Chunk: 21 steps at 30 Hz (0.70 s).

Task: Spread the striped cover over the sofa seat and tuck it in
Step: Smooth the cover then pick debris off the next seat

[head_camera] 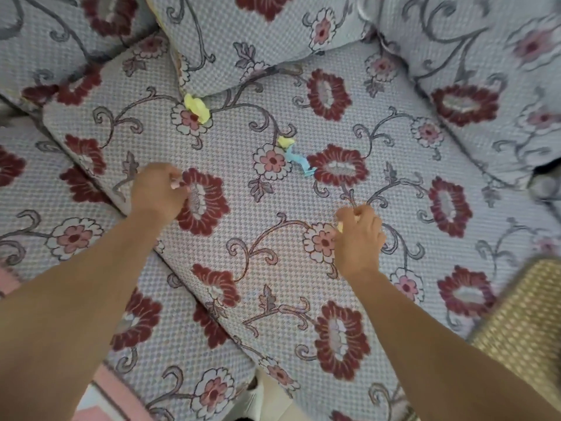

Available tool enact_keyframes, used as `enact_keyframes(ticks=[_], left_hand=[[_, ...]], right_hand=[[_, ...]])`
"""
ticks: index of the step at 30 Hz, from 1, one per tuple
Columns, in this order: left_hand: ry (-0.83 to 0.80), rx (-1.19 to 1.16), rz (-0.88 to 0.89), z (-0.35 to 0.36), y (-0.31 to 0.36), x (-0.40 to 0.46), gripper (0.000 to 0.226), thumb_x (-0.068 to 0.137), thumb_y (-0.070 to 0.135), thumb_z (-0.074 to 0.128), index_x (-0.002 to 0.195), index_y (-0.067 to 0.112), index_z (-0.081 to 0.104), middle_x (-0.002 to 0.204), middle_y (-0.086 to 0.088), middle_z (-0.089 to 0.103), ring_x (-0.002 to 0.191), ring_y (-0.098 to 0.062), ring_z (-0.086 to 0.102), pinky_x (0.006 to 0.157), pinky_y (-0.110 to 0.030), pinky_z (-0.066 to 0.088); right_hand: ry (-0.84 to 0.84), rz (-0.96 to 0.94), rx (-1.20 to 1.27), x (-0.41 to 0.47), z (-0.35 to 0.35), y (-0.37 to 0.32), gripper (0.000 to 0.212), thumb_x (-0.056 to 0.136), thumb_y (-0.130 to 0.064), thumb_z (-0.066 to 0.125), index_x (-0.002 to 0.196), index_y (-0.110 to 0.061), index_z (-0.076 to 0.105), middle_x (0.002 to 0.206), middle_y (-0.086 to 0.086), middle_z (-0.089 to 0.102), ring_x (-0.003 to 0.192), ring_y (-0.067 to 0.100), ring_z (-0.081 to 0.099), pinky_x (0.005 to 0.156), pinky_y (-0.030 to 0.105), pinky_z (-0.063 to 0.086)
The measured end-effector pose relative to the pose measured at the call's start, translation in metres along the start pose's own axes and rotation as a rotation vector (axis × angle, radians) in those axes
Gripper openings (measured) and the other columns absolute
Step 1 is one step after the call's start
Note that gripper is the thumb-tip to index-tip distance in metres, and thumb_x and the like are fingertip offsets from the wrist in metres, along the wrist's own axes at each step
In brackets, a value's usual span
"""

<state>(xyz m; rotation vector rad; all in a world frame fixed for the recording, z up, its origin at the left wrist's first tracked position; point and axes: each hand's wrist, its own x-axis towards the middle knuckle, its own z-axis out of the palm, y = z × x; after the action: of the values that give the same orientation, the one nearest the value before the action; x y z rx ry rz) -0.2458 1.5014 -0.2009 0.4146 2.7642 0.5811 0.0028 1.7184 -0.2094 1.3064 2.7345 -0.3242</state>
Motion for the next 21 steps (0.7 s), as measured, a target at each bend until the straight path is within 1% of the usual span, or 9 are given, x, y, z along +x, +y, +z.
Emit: enact_keyframes(ticks=[2,5,8,12,15,17,18,19,21], left_hand=[[-0.004,-0.084,0.041,0.002,0.019,0.005,0.022,0.081,0.01,0.071,0.102,0.01,0.066,0.106,-0.008,0.067,0.085,-0.018,0.061,0.075,-0.024,0.045],[-0.028,-0.182,0.074,0.004,0.044,0.013,0.012,0.083,0.005,0.067,0.093,0.012,0.069,0.096,-0.002,0.069,0.078,-0.012,0.058,0.077,-0.02,0.045],[-0.037,-0.25,0.065,0.006,0.06,0.022,0.015,0.086,0.003,0.062,0.088,0.017,0.067,0.089,0.004,0.062,0.08,-0.01,0.058,0.076,-0.019,0.044],[-0.061,-0.284,0.122,0.003,0.069,0.035,0.02,0.091,0.002,0.054,0.102,0.014,0.065,0.111,-0.003,0.063,0.098,-0.019,0.06,0.084,-0.024,0.046],[-0.038,-0.207,0.185,-0.001,0.066,0.049,0.022,0.092,0.001,0.052,0.107,0.011,0.065,0.12,-0.011,0.059,0.104,-0.024,0.059,0.083,-0.023,0.043],[-0.011,-0.17,0.197,-0.004,0.063,0.06,0.024,0.091,0.0,0.051,0.108,0.009,0.064,0.119,-0.014,0.058,0.101,-0.025,0.06,0.082,-0.024,0.045],[0.008,-0.154,0.194,-0.005,0.061,0.066,0.025,0.091,-0.002,0.051,0.11,0.008,0.064,0.12,-0.016,0.056,0.101,-0.027,0.06,0.083,-0.027,0.047],[0.026,-0.14,0.189,-0.006,0.06,0.072,0.027,0.09,-0.003,0.05,0.112,0.006,0.062,0.123,-0.018,0.052,0.103,-0.03,0.058,0.087,-0.031,0.048],[0.04,-0.118,0.185,-0.005,0.059,0.082,0.038,0.087,-0.006,0.051,0.122,0.006,0.056,0.133,-0.017,0.04,0.113,-0.032,0.053,0.099,-0.031,0.043]], right_hand=[[-0.049,0.02,0.078,0.002,0.005,0.006,0.05,0.079,0.014,0.054,0.116,-0.019,0.051,0.122,0.01,0.04,0.108,0.024,0.046,0.099,0.04,0.045],[-0.127,-0.04,0.221,0.007,0.005,-0.003,0.047,0.08,0.02,0.047,0.114,-0.013,0.05,0.119,0.011,0.045,0.098,0.023,0.053,0.086,0.036,0.054],[-0.054,-0.144,0.288,0.029,0.0,-0.034,0.039,0.084,0.018,0.044,0.109,-0.011,0.049,0.111,0.005,0.046,0.091,0.018,0.05,0.082,0.033,0.053],[0.125,-0.254,0.352,0.073,-0.012,-0.083,0.043,0.077,0.024,0.043,0.104,-0.009,0.051,0.113,0.007,0.044,0.095,0.018,0.044,0.082,0.025,0.043],[0.164,-0.316,0.32,0.099,-0.014,-0.104,0.05,0.068,0.027,0.043,0.101,-0.01,0.05,0.117,0.008,0.044,0.101,0.022,0.04,0.09,0.035,0.041],[0.092,-0.358,0.253,0.112,-0.009,-0.111,0.047,0.073,0.022,0.044,0.102,-0.014,0.049,0.139,0.005,0.038,0.124,0.027,0.034,0.106,0.043,0.031],[0.021,-0.382,0.226,0.116,-0.005,-0.113,0.042,0.077,0.017,0.043,0.102,-0.016,0.048,0.15,0.002,0.028,0.137,0.03,0.023,0.112,0.051,0.02],[-0.06,-0.403,0.21,0.121,0.001,-0.114,0.038,0.081,0.014,0.042,0.103,-0.017,0.048,0.157,-0.002,0.018,0.145,0.031,0.01,0.114,0.057,0.009],[-0.202,-0.416,0.196,0.125,0.013,-0.112,0.039,0.086,0.011,0.042,0.107,-0.022,0.048,0.16,-0.009,0.008,0.148,0.028,-0.007,0.113,0.061,-0.007]])
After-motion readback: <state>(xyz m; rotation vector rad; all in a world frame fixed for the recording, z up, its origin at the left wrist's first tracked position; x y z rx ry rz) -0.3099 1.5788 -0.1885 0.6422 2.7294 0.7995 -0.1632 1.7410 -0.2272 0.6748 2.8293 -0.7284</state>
